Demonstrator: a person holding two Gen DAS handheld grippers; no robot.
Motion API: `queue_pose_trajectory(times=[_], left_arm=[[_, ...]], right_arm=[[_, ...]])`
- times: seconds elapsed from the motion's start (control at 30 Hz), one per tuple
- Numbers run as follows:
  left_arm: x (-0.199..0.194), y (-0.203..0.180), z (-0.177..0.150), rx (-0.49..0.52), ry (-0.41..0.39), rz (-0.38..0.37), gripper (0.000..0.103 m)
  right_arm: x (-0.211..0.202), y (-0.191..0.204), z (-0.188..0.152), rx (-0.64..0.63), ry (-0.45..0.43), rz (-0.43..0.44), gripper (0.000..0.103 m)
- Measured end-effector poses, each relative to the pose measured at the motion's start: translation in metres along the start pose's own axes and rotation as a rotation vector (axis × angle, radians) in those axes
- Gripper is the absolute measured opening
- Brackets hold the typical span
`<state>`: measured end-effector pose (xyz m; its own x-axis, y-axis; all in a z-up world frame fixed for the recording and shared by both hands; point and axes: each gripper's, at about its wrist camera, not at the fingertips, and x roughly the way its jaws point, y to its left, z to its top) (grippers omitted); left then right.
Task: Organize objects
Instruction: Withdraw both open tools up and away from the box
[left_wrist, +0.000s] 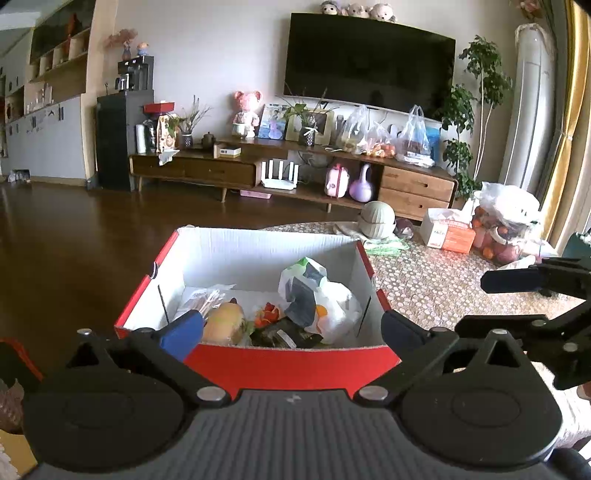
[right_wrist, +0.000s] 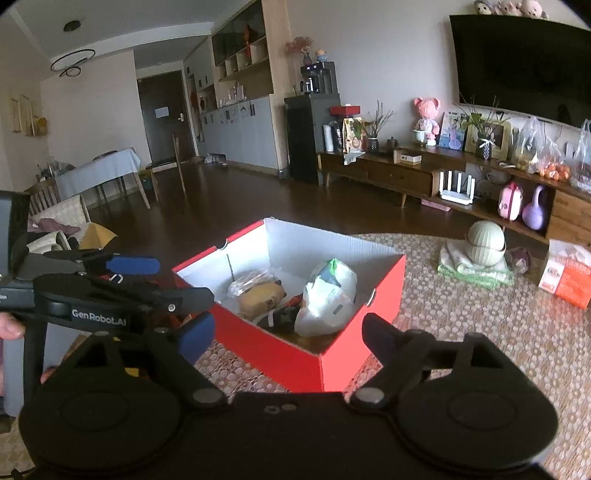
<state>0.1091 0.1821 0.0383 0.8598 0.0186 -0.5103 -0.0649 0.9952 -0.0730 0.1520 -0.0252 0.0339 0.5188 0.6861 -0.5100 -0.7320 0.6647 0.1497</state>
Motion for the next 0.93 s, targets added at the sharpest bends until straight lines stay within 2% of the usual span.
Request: queue_pose_trajectory(times=[0.3, 0.53, 0.7, 0.93], left_arm=[[-0.01, -0.006, -0.012, -0.027, -0.046, 0.042, 0.103], [-0.013, -0.013, -0.019, -0.024, -0.059, 0.068, 0.103], [-0.013, -0.01, -0.022, -0.049, -0.049, 0.046, 0.103], [-0.008, -0.013, -0.028, -0.06, -0.031, 0.07, 0.103]], right_arm=[[-0.007, -0.008, -0.01, 0.029, -0.007, 0.002, 0.087], [-0.012, -0.006, -0.018, -0.002, -0.009, -0.009, 0.087], [-0.013, -0.009, -0.023, 0.011, -0.005, -0.01, 0.087], [-0.02, -0.028, -0.047, 0.015, 0.013, -0.096, 0.087]])
